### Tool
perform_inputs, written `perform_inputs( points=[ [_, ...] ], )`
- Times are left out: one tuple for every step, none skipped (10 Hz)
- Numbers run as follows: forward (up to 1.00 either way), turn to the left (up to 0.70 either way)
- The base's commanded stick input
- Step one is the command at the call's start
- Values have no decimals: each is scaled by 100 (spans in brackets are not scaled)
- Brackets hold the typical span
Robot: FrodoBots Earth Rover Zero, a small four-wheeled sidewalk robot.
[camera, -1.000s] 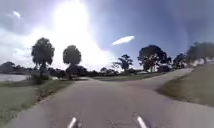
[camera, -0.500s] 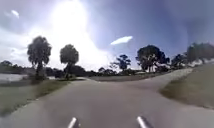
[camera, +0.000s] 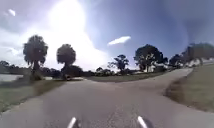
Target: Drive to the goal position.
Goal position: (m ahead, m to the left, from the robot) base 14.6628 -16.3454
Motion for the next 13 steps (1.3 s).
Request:
perform_inputs(
  points=[
    [70,0],
    [70,0],
    [70,0],
    [70,0],
    [70,0],
    [70,0],
    [70,0],
    [70,0],
    [70,0],
    [70,0],
    [70,0],
    [70,0],
    [70,0]
  ],
)
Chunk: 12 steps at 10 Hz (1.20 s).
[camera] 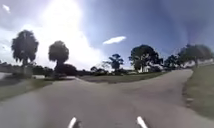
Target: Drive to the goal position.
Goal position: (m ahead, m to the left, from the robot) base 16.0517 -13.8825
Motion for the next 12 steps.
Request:
perform_inputs(
  points=[
    [70,0],
    [70,0],
    [70,0],
    [70,0],
    [70,0],
    [70,0],
    [70,0],
    [70,-22],
    [70,-33],
    [70,-35],
    [70,-35],
    [70,-35]
  ],
)
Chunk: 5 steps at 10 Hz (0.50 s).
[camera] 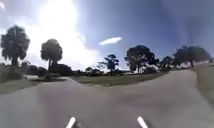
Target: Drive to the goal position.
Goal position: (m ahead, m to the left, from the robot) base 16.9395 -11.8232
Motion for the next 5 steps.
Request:
perform_inputs(
  points=[
    [70,0],
    [70,0],
    [70,0],
    [70,0],
    [70,0]
  ],
)
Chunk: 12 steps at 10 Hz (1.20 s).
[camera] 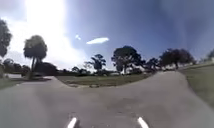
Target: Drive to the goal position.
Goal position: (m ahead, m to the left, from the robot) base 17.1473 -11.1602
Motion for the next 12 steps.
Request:
perform_inputs(
  points=[
    [70,0],
    [70,0],
    [70,0],
    [70,0],
    [70,0],
    [70,0],
    [70,0],
    [70,0],
    [70,0],
    [70,0],
    [70,0],
    [70,0]
  ],
)
